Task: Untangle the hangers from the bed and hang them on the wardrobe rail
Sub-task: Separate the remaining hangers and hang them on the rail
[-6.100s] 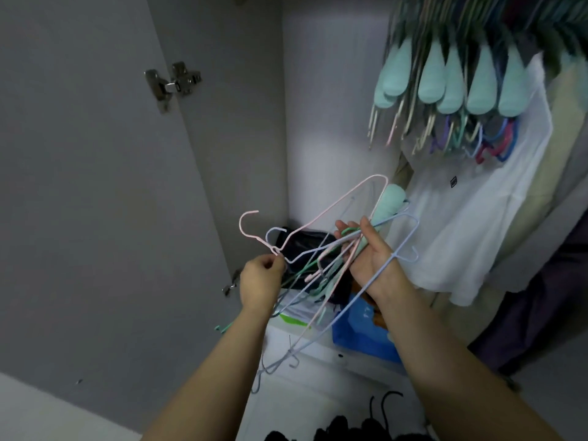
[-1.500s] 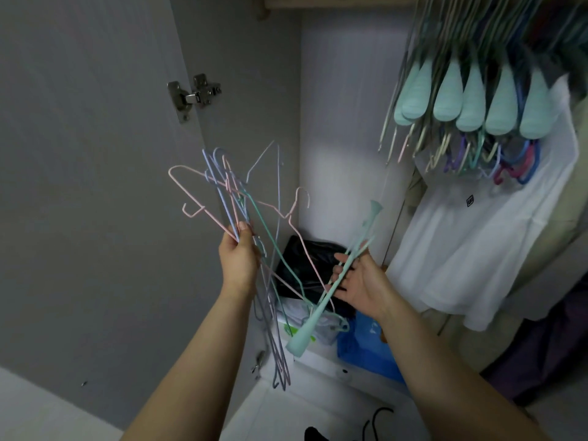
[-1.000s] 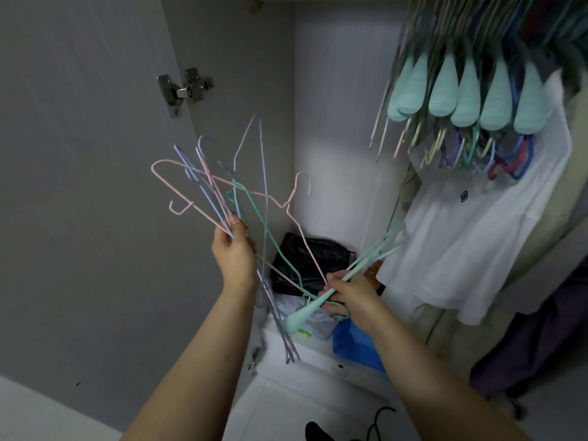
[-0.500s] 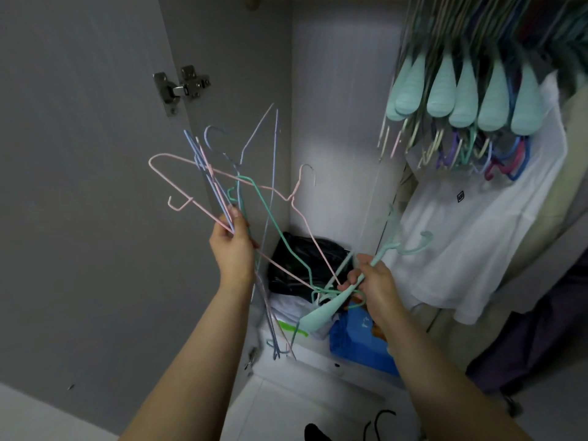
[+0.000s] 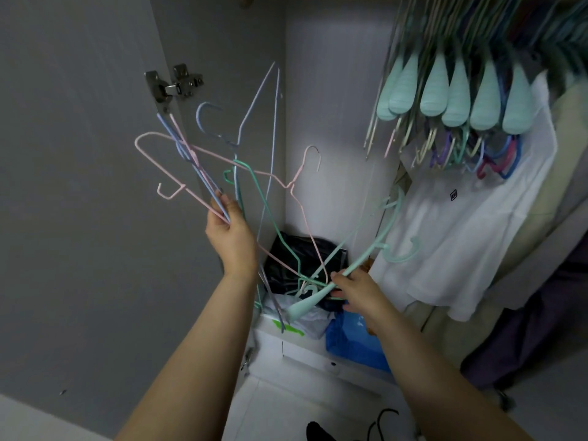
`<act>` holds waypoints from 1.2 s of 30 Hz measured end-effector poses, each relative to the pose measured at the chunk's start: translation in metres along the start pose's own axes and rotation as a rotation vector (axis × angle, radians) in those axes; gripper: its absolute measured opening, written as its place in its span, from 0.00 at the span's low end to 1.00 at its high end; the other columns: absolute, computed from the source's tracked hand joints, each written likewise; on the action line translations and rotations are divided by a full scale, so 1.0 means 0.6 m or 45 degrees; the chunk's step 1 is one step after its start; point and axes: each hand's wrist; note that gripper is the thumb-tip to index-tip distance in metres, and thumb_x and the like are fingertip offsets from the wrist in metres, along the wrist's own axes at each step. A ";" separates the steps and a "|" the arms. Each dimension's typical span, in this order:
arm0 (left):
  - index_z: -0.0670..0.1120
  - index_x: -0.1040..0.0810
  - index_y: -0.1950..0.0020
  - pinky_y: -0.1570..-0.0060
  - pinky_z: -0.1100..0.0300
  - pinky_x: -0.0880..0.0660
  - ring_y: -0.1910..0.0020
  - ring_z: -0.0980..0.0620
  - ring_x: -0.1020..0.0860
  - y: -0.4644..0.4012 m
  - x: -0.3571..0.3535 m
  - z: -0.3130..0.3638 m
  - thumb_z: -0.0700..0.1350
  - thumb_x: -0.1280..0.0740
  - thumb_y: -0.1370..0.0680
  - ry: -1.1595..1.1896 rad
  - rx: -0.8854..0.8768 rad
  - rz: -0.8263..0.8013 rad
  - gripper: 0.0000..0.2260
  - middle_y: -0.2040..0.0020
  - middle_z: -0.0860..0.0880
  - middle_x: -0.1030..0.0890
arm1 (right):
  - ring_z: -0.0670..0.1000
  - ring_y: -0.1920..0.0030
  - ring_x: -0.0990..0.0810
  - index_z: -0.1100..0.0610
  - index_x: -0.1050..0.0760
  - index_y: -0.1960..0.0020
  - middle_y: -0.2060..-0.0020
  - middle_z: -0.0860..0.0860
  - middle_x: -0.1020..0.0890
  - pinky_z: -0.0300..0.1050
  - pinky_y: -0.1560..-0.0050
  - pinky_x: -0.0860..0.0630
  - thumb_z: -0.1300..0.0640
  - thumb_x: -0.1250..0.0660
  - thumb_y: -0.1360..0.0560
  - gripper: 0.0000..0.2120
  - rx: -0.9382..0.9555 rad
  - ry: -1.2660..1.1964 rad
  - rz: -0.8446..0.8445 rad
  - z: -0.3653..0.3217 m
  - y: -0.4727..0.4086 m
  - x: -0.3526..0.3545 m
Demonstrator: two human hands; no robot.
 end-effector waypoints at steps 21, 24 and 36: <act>0.50 0.32 0.62 0.77 0.65 0.41 0.78 0.56 0.39 0.036 0.016 -0.033 0.47 0.38 0.19 0.053 0.483 -0.266 0.12 0.74 0.50 0.38 | 0.61 0.62 0.19 0.57 0.38 0.34 0.57 0.57 0.21 0.63 0.61 0.20 0.52 0.50 0.19 0.16 0.165 -0.113 0.559 0.039 -0.034 0.005; 0.50 0.32 0.60 0.78 0.67 0.40 0.79 0.55 0.39 0.034 0.010 -0.030 0.49 0.40 0.18 0.089 0.502 -0.169 0.11 0.75 0.51 0.38 | 0.54 0.65 0.22 0.61 0.35 0.41 0.58 0.56 0.22 0.47 0.65 0.22 0.58 0.50 0.17 0.10 0.115 -0.248 0.641 0.028 -0.033 0.011; 0.50 0.31 0.57 0.79 0.69 0.39 0.79 0.58 0.37 0.011 0.016 -0.007 0.51 0.43 0.17 0.314 0.575 -0.058 0.10 0.63 0.54 0.26 | 0.58 0.28 0.35 0.63 0.40 0.26 0.27 0.57 0.35 0.50 0.31 0.35 0.59 0.55 0.16 0.21 -0.383 -1.541 0.457 0.080 -0.059 0.033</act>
Point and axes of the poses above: each hand's wrist, its own y-axis away from the middle knuckle, its own x-axis out of the back of the hand, z = x × y
